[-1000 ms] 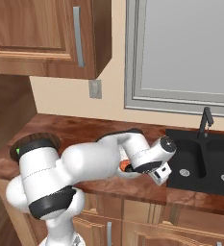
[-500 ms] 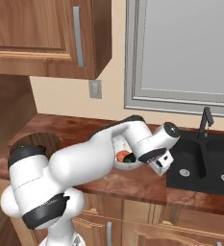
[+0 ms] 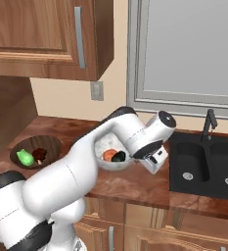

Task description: Place the bowl containing the eggplant and squash in the microwave. Close the microwave door and press the start button to microwave the meal.

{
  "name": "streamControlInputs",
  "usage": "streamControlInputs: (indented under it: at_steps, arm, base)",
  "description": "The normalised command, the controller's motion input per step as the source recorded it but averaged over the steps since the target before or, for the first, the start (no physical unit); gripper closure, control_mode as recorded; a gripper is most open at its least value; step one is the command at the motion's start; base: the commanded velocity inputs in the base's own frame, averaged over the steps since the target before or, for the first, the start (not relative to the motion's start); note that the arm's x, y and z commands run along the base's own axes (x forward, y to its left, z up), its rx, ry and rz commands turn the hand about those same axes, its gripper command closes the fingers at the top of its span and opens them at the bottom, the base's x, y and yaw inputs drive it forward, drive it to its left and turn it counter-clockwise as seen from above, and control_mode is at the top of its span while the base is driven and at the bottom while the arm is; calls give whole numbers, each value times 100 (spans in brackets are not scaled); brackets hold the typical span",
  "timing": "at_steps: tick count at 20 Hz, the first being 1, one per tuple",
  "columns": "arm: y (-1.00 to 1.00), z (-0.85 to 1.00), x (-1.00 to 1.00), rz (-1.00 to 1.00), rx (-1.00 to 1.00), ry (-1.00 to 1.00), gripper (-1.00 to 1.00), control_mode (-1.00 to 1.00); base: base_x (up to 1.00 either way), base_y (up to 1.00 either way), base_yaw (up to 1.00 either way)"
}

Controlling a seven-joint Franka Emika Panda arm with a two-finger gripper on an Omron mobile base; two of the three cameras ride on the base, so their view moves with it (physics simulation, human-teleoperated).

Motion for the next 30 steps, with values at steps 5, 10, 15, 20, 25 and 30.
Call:
streamControlInputs:
  at_steps: [5,10,15,20,25,30]
  arm:
    - [78,38,-52,12,0,0,100,-100]
    - [46,45,-22,13,-4,-4,100,-100]
    - [23,30,-14,9,-6,-3,100,-100]
    - [4,6,0,0,-1,2,100,100]
    - [0,0,0,0,0,0,100,100]
    - [0,0,0,0,0,0,100,100]
  base:
    - [0,0,0]
    - [0,0,0]
    - [0,0,0]
    - [0,0,0]
    - [-32,7,3]
    - [-47,0,17]
